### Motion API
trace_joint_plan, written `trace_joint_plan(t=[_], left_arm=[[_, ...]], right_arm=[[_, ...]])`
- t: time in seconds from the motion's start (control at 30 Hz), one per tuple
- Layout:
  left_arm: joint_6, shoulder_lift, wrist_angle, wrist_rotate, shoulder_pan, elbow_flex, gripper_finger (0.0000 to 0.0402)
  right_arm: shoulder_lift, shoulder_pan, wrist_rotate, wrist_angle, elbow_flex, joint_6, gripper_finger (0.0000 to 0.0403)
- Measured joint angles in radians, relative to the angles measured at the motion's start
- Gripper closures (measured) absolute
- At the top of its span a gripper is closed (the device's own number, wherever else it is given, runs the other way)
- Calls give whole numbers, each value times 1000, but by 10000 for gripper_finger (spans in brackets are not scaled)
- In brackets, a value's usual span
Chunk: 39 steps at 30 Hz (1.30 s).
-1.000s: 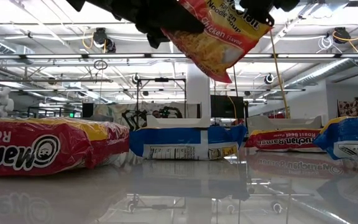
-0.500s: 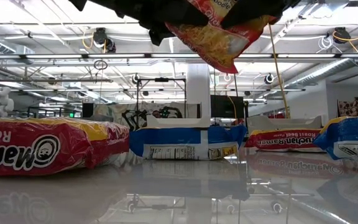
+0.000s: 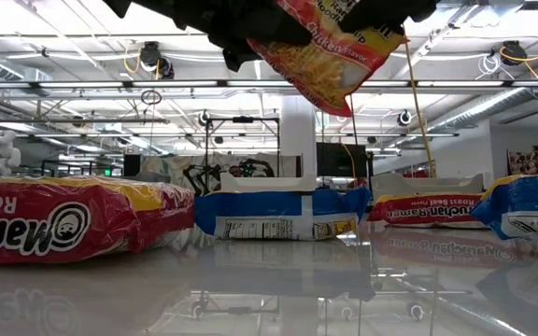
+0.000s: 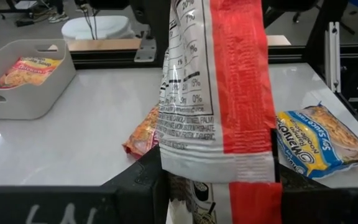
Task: Sort Maruchan noodles
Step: Put the orange noodle pack into the gray bin
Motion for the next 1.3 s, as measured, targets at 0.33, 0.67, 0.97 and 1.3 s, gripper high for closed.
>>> trace_joint_plan(t=[0.33,0.67,0.97,1.3], left_arm=[[-45,0,0,-4,0,0,254],[-78,0,13,-102,-24,0,145],[-125,-87,-117,-364,-46,-3,52],[-225,-242,-387,-516,-92,-3,50]], right_arm=[[0,0,1,-4,0,-9,315],[0,-8,41,9,0,-15,313],[0,-67,117,-38,0,-8,312],[0,-224,249,-175,0,-12,312]])
